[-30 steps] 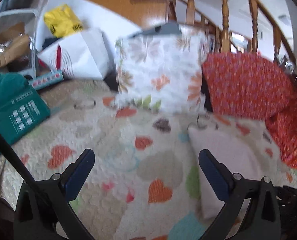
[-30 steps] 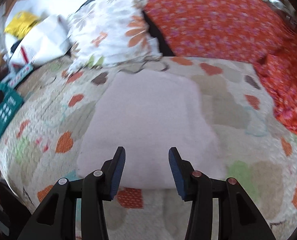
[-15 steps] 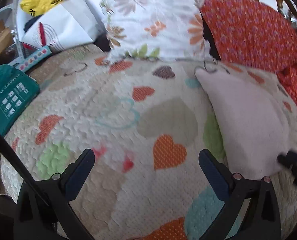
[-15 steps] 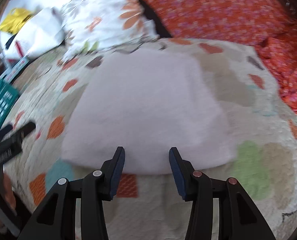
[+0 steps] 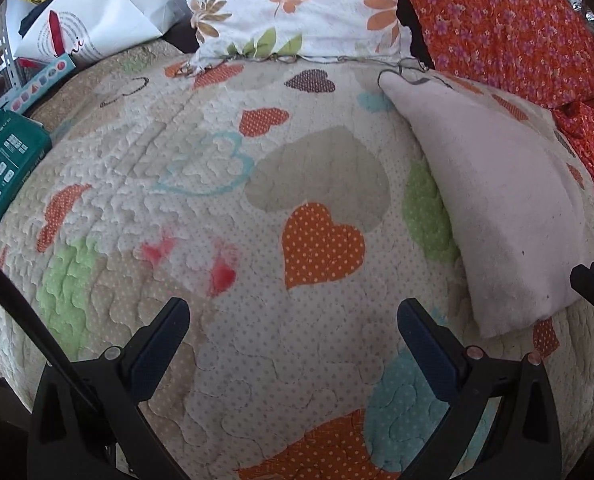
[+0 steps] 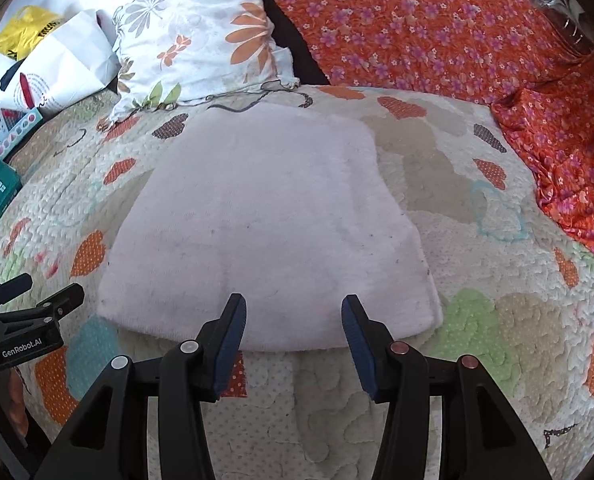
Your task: Fold small clothes
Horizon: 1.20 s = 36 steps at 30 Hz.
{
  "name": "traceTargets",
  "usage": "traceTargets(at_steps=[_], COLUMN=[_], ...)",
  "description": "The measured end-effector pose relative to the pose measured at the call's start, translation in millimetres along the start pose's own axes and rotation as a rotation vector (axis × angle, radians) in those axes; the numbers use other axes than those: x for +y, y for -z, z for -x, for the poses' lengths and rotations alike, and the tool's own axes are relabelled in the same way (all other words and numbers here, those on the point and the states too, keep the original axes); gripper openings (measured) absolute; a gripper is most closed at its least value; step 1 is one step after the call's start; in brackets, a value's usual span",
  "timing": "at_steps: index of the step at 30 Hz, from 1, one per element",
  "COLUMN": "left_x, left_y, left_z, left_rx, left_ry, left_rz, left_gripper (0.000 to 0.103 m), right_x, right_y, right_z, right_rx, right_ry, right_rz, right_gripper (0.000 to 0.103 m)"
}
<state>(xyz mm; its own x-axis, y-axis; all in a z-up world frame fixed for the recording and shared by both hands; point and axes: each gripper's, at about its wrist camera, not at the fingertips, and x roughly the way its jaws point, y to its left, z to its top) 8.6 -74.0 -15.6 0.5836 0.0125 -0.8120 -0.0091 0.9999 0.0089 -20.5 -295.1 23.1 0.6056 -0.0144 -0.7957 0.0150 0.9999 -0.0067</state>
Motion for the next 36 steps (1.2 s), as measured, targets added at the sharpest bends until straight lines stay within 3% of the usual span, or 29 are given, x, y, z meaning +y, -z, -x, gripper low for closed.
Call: traceTargets(at_steps=[7, 19, 25, 32, 36], left_x=[0, 1, 1, 2, 1], left_y=[4, 6, 7, 9, 9], left_z=[-11, -14, -15, -16, -16], left_rx=[0.061, 0.065, 0.05, 0.027, 0.029], left_ry=[0.017, 0.022, 0.02, 0.013, 0.019], left_rz=[0.005, 0.005, 0.013, 0.049, 0.047], left_gripper=[0.103, 0.103, 0.103, 0.103, 0.103], right_x=[-2, -3, -4, 17, 42], right_y=[2, 3, -3, -34, -28], right_z=[-5, -7, -4, -22, -45], right_rx=[0.013, 0.014, -0.035, -0.081, -0.005], right_ry=[0.0, 0.004, 0.004, -0.087, -0.037], right_rz=[-0.003, -0.011, -0.027, -0.021, 0.069], right_gripper=[0.055, 0.055, 0.055, 0.055, 0.057])
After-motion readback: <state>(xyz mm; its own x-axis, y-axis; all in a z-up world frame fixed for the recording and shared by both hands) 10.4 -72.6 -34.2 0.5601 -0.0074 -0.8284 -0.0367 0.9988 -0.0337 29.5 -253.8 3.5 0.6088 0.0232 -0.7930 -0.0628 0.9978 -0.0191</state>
